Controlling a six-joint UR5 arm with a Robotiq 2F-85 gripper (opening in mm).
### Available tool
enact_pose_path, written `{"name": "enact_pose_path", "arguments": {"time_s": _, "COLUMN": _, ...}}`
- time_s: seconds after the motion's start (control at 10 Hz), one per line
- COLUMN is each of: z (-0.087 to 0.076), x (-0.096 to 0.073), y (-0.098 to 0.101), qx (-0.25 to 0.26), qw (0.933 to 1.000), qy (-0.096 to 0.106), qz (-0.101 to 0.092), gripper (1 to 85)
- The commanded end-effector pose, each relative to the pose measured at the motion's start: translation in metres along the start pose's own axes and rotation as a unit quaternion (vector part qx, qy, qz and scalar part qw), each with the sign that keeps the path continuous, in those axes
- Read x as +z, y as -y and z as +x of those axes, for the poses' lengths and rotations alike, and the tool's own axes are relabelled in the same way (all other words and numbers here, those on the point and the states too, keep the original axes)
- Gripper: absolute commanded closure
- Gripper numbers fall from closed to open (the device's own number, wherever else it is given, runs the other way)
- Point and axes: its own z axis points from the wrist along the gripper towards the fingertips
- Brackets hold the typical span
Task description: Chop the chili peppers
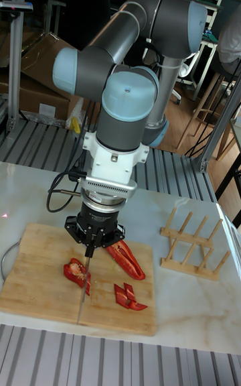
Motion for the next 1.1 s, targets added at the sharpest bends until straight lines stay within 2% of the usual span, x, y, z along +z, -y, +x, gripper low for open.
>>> {"name": "enact_pose_path", "arguments": {"time_s": 0.0, "z": -0.0028, "x": -0.0035, "y": -0.0025, "qx": 0.005, "qw": 0.9999, "qy": 0.006, "qz": -0.006, "gripper": 84.3}}
{"name": "enact_pose_path", "arguments": {"time_s": 0.4, "z": -0.0033, "x": -0.0078, "y": -0.0016, "qx": 0.009, "qw": 0.9999, "qy": 0.007, "qz": 0.000, "gripper": 84.3}}
{"name": "enact_pose_path", "arguments": {"time_s": 1.0, "z": -0.0030, "x": -0.0026, "y": -0.0021, "qx": 0.021, "qw": 0.9998, "qy": 0.004, "qz": -0.001, "gripper": 84.3}}
